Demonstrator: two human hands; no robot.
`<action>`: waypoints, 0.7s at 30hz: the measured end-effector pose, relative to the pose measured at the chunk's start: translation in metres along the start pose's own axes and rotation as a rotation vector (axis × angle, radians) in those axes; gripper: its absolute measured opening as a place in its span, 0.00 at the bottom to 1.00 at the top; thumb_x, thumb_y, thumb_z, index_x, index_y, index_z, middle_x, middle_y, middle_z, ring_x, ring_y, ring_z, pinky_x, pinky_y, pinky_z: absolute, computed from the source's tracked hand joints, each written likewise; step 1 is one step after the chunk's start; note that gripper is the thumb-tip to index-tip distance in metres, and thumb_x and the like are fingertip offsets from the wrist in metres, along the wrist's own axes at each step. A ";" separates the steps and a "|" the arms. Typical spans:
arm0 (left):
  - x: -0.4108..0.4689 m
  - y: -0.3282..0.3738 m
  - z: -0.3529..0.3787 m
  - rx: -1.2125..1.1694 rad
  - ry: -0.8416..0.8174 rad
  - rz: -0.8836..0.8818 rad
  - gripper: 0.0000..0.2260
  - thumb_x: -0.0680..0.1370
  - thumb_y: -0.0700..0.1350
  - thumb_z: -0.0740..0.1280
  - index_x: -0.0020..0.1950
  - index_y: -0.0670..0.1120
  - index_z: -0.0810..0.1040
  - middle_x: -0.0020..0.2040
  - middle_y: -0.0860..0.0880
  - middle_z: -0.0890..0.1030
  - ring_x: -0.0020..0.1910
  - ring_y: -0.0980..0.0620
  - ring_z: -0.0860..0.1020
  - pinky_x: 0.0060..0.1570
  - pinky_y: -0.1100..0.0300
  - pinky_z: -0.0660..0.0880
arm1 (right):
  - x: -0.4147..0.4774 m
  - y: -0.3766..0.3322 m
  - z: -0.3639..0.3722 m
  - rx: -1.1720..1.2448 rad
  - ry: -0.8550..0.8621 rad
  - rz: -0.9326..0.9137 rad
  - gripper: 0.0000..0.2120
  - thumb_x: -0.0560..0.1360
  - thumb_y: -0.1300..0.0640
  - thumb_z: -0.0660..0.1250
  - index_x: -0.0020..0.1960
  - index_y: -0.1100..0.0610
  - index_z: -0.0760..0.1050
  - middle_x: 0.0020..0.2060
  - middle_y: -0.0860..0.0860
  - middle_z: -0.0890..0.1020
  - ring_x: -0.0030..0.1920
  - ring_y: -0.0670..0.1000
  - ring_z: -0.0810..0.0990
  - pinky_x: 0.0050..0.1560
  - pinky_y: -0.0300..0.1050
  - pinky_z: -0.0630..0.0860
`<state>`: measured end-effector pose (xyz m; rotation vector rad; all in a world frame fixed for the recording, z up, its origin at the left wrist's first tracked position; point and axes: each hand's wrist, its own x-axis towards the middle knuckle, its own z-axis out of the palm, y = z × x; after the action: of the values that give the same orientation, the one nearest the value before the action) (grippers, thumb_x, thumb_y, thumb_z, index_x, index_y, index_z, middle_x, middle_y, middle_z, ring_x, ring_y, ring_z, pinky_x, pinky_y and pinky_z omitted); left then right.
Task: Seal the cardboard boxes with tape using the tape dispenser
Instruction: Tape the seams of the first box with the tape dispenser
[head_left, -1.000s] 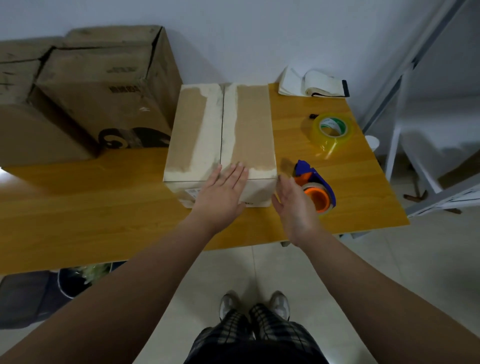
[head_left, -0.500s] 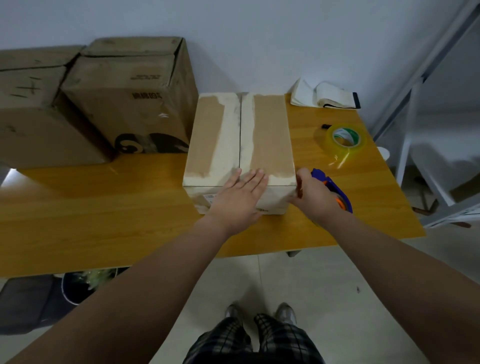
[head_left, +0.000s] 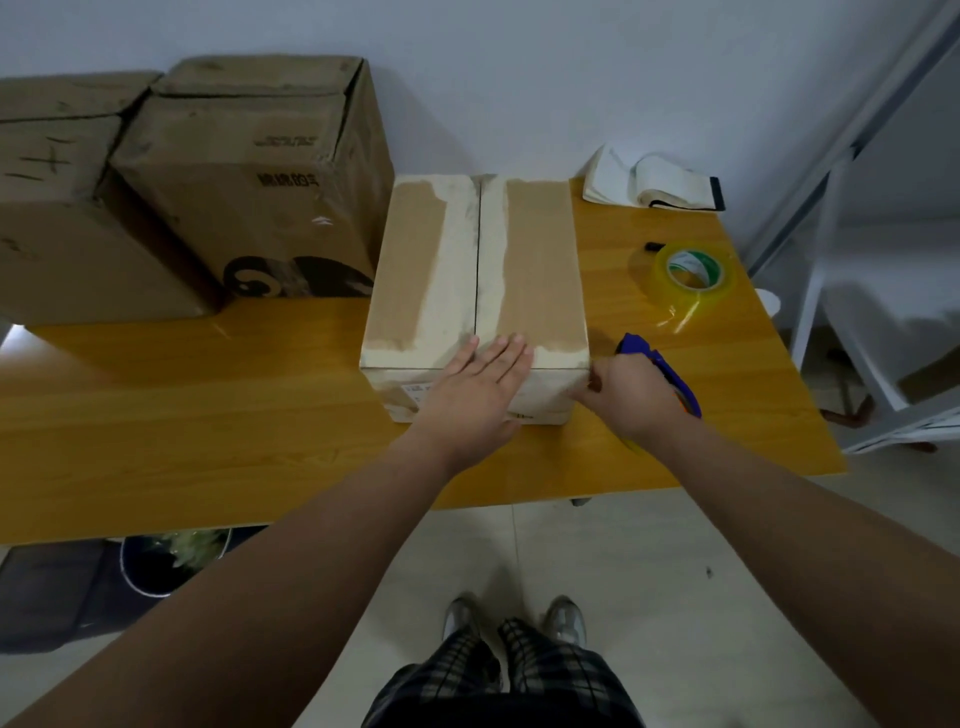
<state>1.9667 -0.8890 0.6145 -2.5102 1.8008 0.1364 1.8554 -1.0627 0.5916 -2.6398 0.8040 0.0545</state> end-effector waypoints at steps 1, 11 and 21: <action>0.000 0.000 0.000 0.002 0.000 -0.002 0.34 0.80 0.56 0.56 0.77 0.47 0.40 0.78 0.49 0.43 0.76 0.54 0.42 0.73 0.53 0.36 | 0.001 0.000 -0.006 -0.024 0.007 -0.040 0.12 0.74 0.47 0.68 0.41 0.55 0.76 0.32 0.47 0.77 0.31 0.45 0.72 0.27 0.40 0.66; -0.002 -0.001 0.002 -0.004 -0.036 0.011 0.35 0.80 0.53 0.57 0.76 0.46 0.37 0.77 0.48 0.40 0.75 0.53 0.39 0.73 0.56 0.36 | -0.017 -0.005 0.010 -0.128 0.207 -0.323 0.36 0.77 0.66 0.64 0.76 0.47 0.50 0.75 0.53 0.57 0.74 0.56 0.57 0.70 0.50 0.62; -0.004 0.026 0.016 0.177 0.080 -0.098 0.33 0.80 0.53 0.50 0.73 0.40 0.33 0.77 0.41 0.41 0.76 0.44 0.40 0.72 0.47 0.38 | -0.048 -0.057 0.037 -0.442 0.177 -0.235 0.38 0.77 0.50 0.53 0.74 0.64 0.35 0.76 0.61 0.45 0.76 0.58 0.42 0.73 0.55 0.35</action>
<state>1.9398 -0.8920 0.5992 -2.5036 1.6317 -0.1234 1.8494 -0.9801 0.5842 -3.1776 0.5806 -0.0742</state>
